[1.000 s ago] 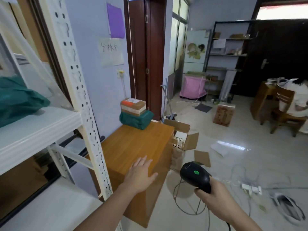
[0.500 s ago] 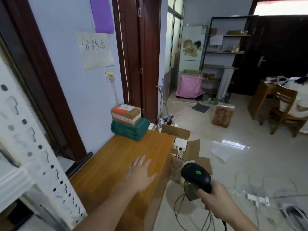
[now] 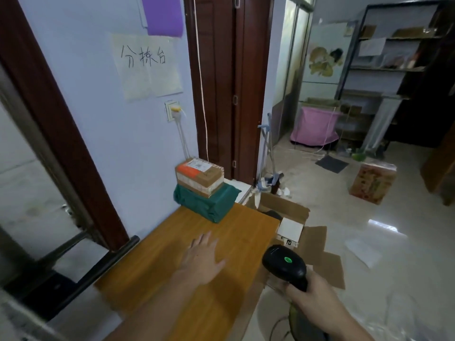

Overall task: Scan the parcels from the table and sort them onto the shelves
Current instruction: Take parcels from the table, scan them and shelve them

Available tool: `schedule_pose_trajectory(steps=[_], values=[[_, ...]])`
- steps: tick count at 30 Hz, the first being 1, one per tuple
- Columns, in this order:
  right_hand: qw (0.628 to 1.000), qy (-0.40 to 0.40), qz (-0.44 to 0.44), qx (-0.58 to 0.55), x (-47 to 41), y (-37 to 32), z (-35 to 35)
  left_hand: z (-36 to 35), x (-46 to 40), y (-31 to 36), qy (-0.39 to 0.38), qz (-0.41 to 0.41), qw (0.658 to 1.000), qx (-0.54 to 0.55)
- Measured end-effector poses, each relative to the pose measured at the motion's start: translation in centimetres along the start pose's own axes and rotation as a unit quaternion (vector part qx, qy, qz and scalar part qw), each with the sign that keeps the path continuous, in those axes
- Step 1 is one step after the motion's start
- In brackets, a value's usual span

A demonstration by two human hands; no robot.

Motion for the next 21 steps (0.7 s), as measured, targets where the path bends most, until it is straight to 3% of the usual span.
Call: schedule_pose_trajectory(steps=[7,21], values=[[0.997,-0.061,0.037,0.004,-10.4,-0.7,3.9,0.4,-7.0,0.8,0.009,0.057,0.998,0.019],[0.994,-0.080,0.069,-0.008,-25.4,-4.6,4.4,4.6,-19.9,-2.8,0.039,0.089,0.995,0.030]])
Point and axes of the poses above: each hand's wrist, its own x-axis away from the middle knuckle, its own z-axis out of the back of the hand, y = z × x, the point moved 6 cm from there along -x, towards the middle knuckle, and after that the axes turned 2 degrees about z, right-handed, at the moved point
